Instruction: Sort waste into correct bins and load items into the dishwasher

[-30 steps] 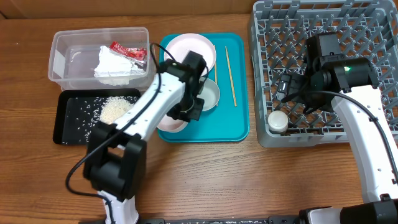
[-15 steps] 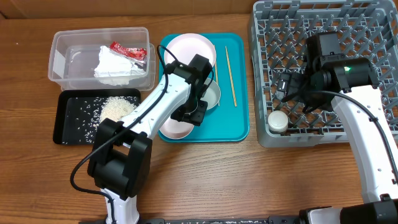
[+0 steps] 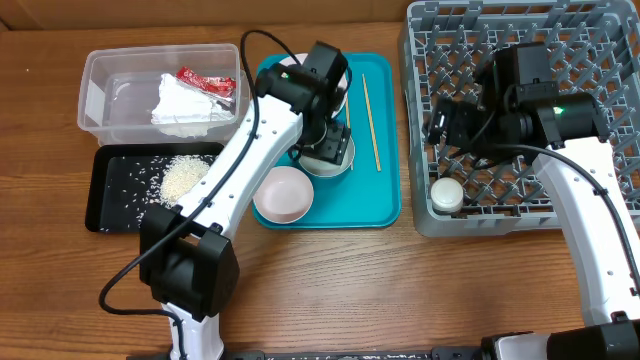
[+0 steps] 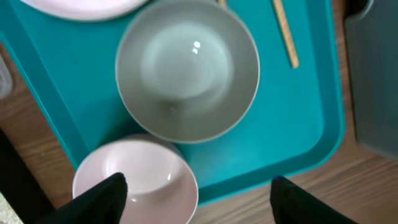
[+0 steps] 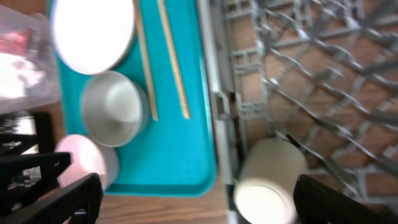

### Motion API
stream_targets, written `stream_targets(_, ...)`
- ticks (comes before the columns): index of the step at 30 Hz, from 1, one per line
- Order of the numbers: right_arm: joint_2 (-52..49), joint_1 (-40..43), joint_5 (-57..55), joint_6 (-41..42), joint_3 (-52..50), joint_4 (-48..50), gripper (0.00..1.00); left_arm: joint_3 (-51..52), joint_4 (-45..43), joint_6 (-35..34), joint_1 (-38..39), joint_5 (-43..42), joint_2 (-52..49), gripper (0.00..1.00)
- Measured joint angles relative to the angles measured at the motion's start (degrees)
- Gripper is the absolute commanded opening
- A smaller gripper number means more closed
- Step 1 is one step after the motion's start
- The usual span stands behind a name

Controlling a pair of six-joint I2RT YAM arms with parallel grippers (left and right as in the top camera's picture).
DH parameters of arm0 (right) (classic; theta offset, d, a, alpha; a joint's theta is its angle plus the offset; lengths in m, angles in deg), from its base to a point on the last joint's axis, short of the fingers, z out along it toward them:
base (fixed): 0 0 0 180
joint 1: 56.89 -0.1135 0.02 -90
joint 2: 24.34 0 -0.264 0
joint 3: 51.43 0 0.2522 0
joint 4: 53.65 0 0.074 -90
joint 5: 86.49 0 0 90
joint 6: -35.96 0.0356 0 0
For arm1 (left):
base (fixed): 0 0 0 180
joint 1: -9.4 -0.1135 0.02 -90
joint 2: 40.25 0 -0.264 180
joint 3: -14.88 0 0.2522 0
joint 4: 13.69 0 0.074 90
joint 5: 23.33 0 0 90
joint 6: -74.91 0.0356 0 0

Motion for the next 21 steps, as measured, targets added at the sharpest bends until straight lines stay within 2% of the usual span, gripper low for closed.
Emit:
stream_targets(14, 0.0, -1.1, 3.8, 2.9, 0.0, 14.2, 0.98, -0.6, -3.2, 1.2, -6.9, 0.0, 0.0, 0.83)
stream_targets(21, -3.1, -6.4, 3.9, 4.3, 0.0, 17.0, 0.95, -0.6, -1.8, 1.5, -7.1, -0.1, 0.0, 0.77)
